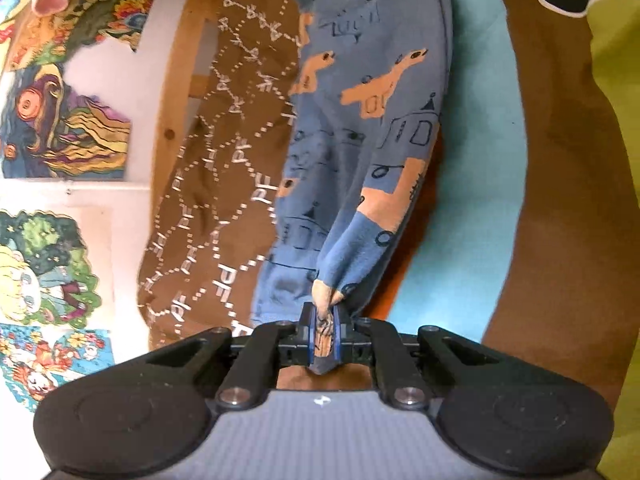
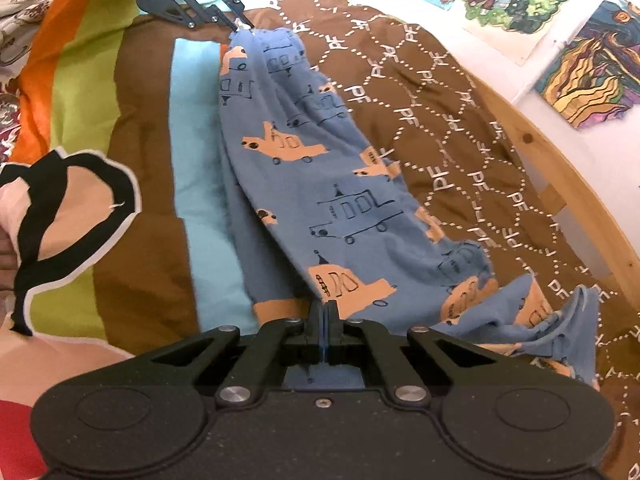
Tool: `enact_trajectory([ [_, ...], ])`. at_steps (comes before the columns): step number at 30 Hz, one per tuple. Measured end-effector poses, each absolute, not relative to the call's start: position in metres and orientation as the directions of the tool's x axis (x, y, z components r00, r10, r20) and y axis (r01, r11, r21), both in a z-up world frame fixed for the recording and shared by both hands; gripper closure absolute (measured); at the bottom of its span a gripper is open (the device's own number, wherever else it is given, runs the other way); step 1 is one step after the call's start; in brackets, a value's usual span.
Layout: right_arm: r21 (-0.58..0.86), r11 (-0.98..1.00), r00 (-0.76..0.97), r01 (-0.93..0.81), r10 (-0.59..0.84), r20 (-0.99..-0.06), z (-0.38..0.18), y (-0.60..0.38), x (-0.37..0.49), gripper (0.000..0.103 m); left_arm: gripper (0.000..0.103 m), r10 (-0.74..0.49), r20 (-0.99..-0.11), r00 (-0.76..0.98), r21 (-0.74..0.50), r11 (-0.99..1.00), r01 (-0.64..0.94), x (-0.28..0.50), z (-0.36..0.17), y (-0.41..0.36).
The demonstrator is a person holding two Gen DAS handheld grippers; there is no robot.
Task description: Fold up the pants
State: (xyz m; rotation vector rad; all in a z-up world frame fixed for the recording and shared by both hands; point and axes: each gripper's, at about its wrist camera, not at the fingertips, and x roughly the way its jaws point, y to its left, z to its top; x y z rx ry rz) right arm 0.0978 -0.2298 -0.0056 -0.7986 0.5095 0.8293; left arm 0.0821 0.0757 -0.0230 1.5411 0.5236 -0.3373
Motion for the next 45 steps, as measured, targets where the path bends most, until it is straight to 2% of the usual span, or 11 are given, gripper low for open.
enact_trajectory([
  [4,-0.411,0.430,0.583,-0.804,0.428,-0.691,-0.017,-0.225,0.095,0.103,0.081,0.118,-0.552,0.826,0.833,0.118,0.540,0.082,-0.018,0.076],
  [6,-0.384,0.469,0.588,-0.795,0.439,-0.680,-0.013,-0.229,0.097,0.101,0.065,0.108,-0.573,0.813,0.810,0.225,0.541,0.083,-0.008,0.077],
  [9,-0.352,0.549,0.621,-0.758,0.442,-0.648,-0.003,-0.243,0.095,0.076,0.042,0.079,-0.592,0.802,0.756,0.401,0.518,0.082,0.008,0.075],
  [13,-0.271,0.691,0.674,-0.670,0.415,-0.611,0.015,-0.274,0.087,0.047,0.033,-0.018,-0.606,0.795,0.602,0.643,0.473,0.081,0.031,0.055],
  [16,-0.230,0.778,0.718,-0.585,0.364,-0.593,0.024,-0.298,0.077,0.031,0.029,-0.129,-0.606,0.785,0.454,0.754,0.475,0.087,0.038,0.028],
  [24,-0.113,0.906,0.758,-0.409,0.268,-0.595,0.047,-0.349,0.090,0.006,0.029,-0.387,-0.622,0.681,0.232,0.740,0.632,0.110,0.012,-0.077],
  [29,0.012,0.934,0.733,-0.356,0.288,-0.616,0.065,-0.372,0.124,0.005,0.030,-0.457,-0.633,0.625,0.144,0.723,0.676,0.110,-0.008,-0.123],
  [31,0.030,0.934,0.721,-0.356,0.295,-0.627,0.071,-0.377,0.138,0.011,0.036,-0.469,-0.637,0.612,0.127,0.719,0.683,0.109,-0.012,-0.135],
  [36,0.056,0.925,0.681,-0.377,0.318,-0.659,0.084,-0.376,0.178,0.029,0.065,-0.438,-0.668,0.602,0.160,0.705,0.691,0.113,-0.024,-0.148],
  [43,0.012,0.921,0.685,-0.389,0.299,-0.664,0.091,-0.344,0.228,0.035,0.068,-0.433,-0.686,0.584,0.132,0.716,0.686,0.118,-0.033,-0.146],
  [45,0.003,0.926,0.693,-0.377,0.284,-0.663,0.091,-0.334,0.243,0.040,0.081,-0.438,-0.687,0.580,0.129,0.711,0.691,0.117,-0.034,-0.147],
])
